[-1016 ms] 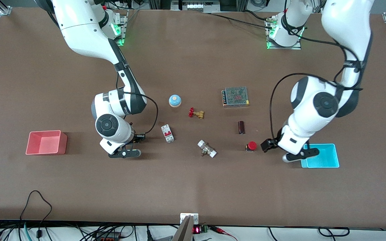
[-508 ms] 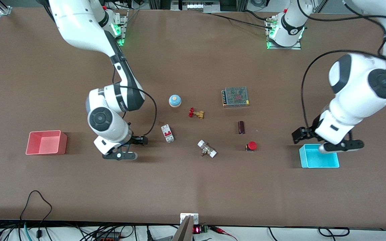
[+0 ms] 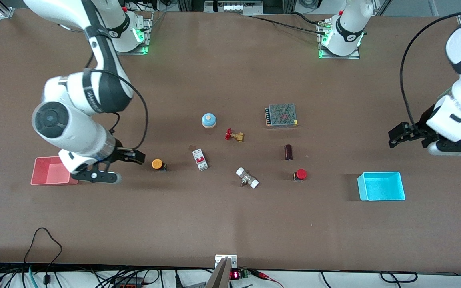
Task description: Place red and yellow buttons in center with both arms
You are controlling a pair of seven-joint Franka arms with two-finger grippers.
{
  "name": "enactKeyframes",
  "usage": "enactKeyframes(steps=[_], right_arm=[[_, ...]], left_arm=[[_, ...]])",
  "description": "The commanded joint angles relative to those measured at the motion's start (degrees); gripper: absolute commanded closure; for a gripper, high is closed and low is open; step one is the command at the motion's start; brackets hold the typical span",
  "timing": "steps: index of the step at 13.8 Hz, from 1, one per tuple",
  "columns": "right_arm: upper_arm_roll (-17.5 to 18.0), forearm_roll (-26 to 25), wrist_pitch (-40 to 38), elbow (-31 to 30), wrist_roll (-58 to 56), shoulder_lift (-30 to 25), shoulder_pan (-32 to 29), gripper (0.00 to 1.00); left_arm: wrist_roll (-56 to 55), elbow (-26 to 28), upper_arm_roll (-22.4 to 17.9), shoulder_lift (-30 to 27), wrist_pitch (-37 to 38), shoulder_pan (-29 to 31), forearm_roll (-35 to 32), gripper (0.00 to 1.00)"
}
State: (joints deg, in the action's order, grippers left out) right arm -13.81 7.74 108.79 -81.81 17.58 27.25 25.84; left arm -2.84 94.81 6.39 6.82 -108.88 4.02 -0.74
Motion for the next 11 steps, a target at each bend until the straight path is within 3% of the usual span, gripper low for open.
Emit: enactKeyframes(steps=[1, 4, 8, 11], right_arm=[[0.4, -0.2, -0.4, -1.2, -0.3, -2.5, -1.4, 0.00], [0.4, -0.5, -3.0, -1.2, -0.6, -4.7, -5.0, 0.00], [4.9, -1.8, -11.1, -1.2, -16.0, -10.6, -18.9, 0.00], [5.3, -9.8, -15.4, -1.2, -20.8, -14.9, -20.7, 0.00]], left_arm=[[2.7, 0.9, 0.2, -3.5, 3.0, 0.5, 0.7, 0.00], [5.3, 0.6, 0.2, -5.7, 5.3, 1.3, 0.7, 0.00], [6.0, 0.5, 0.2, -7.3, 7.3, 1.7, 0.7, 0.00], [6.2, 0.4, 0.2, -8.6, 8.5, 1.7, 0.7, 0.00]])
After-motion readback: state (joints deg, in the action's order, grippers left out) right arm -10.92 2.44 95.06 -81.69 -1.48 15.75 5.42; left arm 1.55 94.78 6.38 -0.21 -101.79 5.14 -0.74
